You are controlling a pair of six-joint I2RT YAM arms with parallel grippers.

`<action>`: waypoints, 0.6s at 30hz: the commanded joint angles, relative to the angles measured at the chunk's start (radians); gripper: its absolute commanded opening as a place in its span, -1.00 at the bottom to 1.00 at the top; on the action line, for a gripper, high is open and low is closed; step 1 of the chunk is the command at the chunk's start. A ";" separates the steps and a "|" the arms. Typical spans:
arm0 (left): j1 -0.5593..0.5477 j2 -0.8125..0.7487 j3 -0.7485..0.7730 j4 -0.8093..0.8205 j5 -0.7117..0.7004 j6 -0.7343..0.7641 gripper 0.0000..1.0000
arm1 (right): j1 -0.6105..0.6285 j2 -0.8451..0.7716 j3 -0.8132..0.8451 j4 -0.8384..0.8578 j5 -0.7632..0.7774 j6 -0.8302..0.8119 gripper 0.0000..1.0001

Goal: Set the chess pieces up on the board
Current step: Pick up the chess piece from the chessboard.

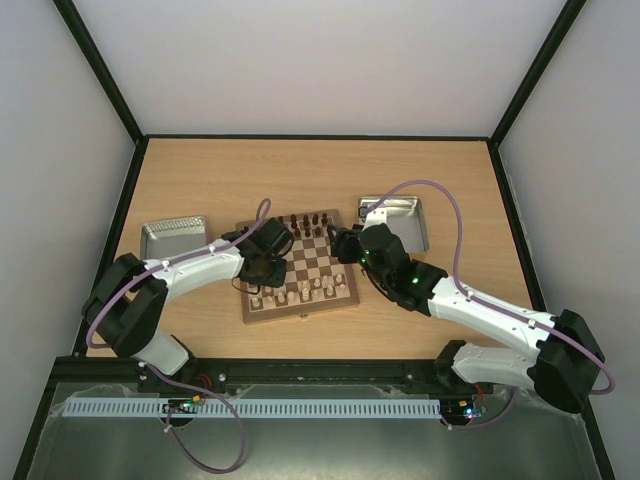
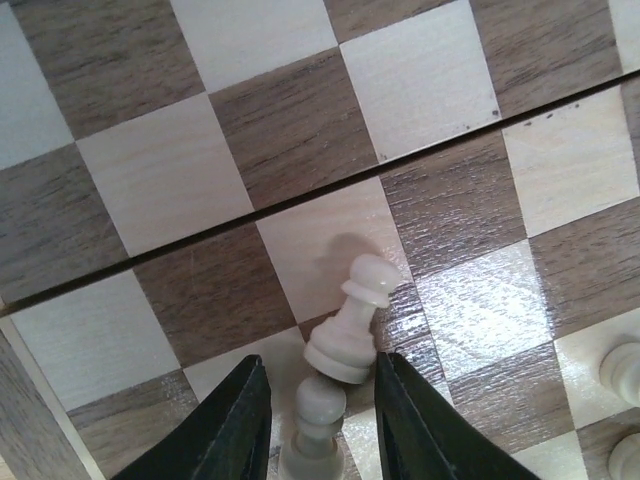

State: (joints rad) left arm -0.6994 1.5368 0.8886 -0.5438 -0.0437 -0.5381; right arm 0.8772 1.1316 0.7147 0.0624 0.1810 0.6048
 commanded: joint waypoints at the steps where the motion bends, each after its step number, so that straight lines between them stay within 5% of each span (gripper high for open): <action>1: 0.007 0.022 0.031 -0.020 -0.003 0.020 -0.42 | -0.004 0.006 -0.008 0.017 0.012 0.002 0.33; 8: 0.008 0.037 0.045 -0.022 -0.010 0.030 -0.74 | -0.003 0.005 -0.009 0.017 0.014 0.000 0.33; 18: 0.008 0.008 0.048 -0.006 -0.035 0.032 -0.87 | -0.003 0.003 -0.011 0.021 0.003 0.001 0.33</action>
State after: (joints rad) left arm -0.6987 1.5616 0.9173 -0.5438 -0.0566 -0.5148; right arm 0.8772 1.1336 0.7147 0.0628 0.1810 0.6044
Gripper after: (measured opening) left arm 0.115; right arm 0.662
